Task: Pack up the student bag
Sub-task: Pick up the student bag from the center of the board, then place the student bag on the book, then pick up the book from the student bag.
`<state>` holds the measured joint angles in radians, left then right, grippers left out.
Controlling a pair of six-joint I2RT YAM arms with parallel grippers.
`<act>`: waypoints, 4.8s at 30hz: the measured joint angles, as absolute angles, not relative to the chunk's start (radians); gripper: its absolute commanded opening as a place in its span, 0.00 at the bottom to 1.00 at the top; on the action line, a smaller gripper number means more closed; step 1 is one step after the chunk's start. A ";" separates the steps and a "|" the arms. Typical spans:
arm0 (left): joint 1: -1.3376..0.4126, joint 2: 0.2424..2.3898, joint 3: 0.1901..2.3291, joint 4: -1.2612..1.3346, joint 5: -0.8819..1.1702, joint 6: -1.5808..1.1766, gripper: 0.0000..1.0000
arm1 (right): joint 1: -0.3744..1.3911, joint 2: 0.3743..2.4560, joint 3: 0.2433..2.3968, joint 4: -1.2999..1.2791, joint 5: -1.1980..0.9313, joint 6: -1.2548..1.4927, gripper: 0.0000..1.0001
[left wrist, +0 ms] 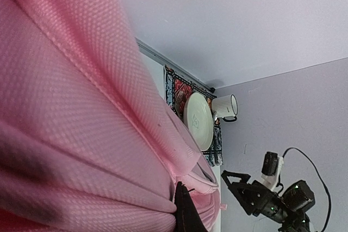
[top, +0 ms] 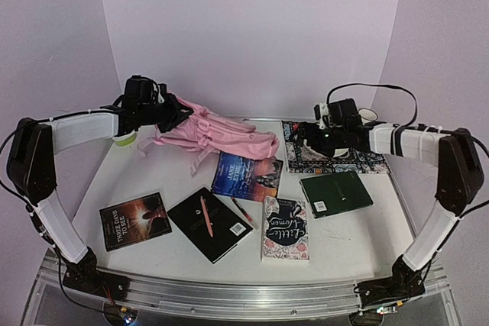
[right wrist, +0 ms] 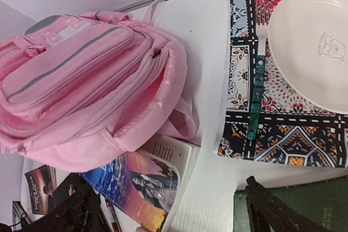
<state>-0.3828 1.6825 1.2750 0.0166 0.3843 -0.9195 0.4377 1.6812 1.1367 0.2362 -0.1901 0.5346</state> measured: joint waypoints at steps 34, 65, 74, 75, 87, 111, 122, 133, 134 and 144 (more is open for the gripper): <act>-0.380 1.772 1.335 0.024 0.435 -0.664 0.00 | 0.476 2.175 1.615 0.306 -0.355 0.726 0.00; -0.356 1.666 1.295 -0.030 0.498 -0.461 0.00 | 0.675 1.703 1.420 0.131 -0.080 0.384 0.01; -0.353 1.609 1.096 -0.056 0.387 -0.380 0.05 | 0.901 1.666 1.220 0.154 0.059 0.346 0.20; -0.352 1.609 1.080 -0.061 0.366 -0.368 0.08 | 0.925 1.675 1.207 0.159 0.053 0.349 0.22; -0.355 1.639 1.045 -0.044 0.077 -0.241 0.35 | 1.050 1.770 1.214 0.182 0.006 0.371 0.60; -0.459 1.450 0.996 -0.111 0.052 -0.312 0.85 | 0.667 1.854 1.265 0.209 -0.086 0.412 0.73; -0.516 1.448 0.847 -0.161 0.093 -0.463 0.85 | 0.597 1.993 1.266 0.277 -0.218 0.501 0.76; -0.516 1.553 0.854 -0.148 0.059 -0.534 0.81 | 0.594 2.019 1.265 0.330 -0.361 0.520 0.50; -0.516 1.573 0.863 -0.148 0.056 -0.534 0.81 | 0.593 2.019 1.263 0.338 -0.373 0.527 0.46; -0.508 1.668 0.973 -0.164 -0.018 -0.494 0.81 | 0.590 2.018 1.182 0.464 -0.478 0.623 0.02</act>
<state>-0.5082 1.6682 0.9734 -0.1635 -0.0178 -0.4944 0.5896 2.0181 1.1825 0.4641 -0.4784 0.6227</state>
